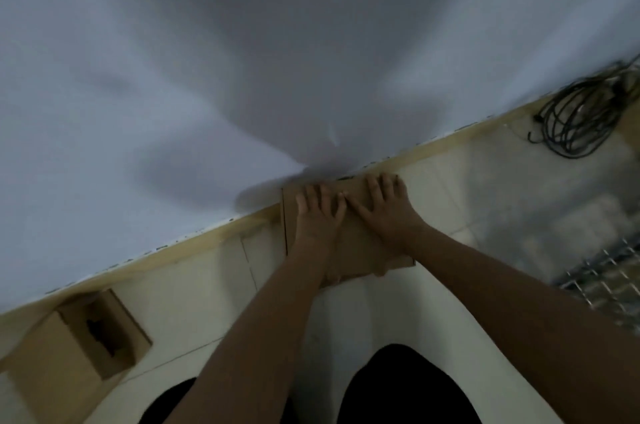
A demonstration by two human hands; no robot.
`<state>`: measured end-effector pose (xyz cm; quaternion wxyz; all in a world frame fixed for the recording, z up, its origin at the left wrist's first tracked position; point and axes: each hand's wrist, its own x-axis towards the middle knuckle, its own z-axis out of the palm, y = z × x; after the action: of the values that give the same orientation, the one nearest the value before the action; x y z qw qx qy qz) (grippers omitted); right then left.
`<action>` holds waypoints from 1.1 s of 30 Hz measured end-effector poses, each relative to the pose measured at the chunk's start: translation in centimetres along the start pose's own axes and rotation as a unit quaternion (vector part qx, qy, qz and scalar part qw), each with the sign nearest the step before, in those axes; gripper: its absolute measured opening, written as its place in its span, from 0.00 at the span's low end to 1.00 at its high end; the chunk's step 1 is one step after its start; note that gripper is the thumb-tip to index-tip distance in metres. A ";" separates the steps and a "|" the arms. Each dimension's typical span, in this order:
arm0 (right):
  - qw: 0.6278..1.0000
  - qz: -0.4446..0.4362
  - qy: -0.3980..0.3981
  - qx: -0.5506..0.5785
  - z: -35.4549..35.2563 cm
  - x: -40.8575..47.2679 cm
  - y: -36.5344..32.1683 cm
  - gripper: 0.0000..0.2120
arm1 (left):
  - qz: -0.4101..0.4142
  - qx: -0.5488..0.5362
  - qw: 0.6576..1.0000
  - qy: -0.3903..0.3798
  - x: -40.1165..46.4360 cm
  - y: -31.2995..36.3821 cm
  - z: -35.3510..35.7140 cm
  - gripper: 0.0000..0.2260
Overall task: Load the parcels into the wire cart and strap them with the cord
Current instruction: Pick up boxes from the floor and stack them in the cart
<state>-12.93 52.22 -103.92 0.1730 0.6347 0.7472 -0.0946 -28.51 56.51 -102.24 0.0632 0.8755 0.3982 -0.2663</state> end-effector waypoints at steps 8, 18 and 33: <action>0.994 0.083 0.014 0.075 -20.2 -14.3 3.8 0.52 | 0.100 0.096 0.990 0.033 -10.3 1.1 -19.7 0.52; 0.956 0.289 -0.016 0.050 -48.6 -36.1 12.5 0.64 | 0.250 0.209 0.936 0.132 -24.2 8.5 -53.1 0.69; 0.734 0.642 0.009 0.222 -40.3 -73.8 19.8 0.70 | 0.493 0.436 0.720 0.219 -37.8 50.0 -62.4 0.70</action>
<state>10.84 2.64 -37.24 0.0403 0.9847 0.1212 -0.1182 13.54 17.76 -34.74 -0.2919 0.9128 -0.2476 -0.1427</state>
